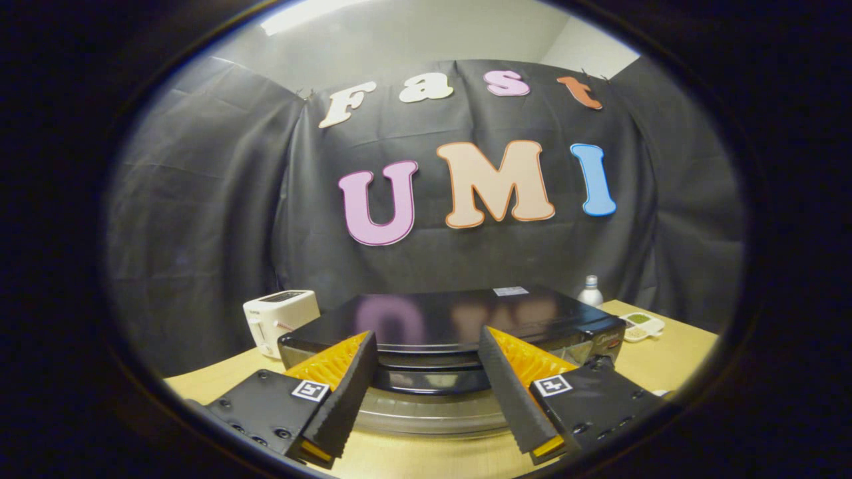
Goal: Open the toaster oven, put the food inside, and close the toaster oven door.
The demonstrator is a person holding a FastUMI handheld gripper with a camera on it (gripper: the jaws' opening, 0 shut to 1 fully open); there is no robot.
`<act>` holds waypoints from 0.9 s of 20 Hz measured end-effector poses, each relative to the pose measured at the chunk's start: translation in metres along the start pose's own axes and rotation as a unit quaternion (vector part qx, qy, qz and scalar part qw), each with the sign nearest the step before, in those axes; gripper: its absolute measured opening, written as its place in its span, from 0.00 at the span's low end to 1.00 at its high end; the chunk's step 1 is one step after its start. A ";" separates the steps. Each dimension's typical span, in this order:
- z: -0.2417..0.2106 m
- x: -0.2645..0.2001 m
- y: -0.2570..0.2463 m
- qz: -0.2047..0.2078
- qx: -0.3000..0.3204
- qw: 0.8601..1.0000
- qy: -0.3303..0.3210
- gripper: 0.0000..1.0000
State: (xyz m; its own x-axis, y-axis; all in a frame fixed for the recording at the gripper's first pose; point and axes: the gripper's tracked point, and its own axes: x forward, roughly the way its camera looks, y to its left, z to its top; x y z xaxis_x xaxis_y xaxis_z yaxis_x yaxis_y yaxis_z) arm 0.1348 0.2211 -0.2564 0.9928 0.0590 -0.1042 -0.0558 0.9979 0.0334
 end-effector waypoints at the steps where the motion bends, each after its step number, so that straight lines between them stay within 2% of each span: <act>1: -0.001 -0.003 0.000 0.001 0.000 1.000 0.000 0.96; 18: -0.016 -0.055 0.001 0.010 0.001 1.000 0.003 0.95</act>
State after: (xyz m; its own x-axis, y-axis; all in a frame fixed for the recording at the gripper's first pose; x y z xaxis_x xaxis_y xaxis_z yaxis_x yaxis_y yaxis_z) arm 0.0785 0.2192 -0.2664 0.9907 0.0791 -0.1104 -0.0755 0.9965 0.0366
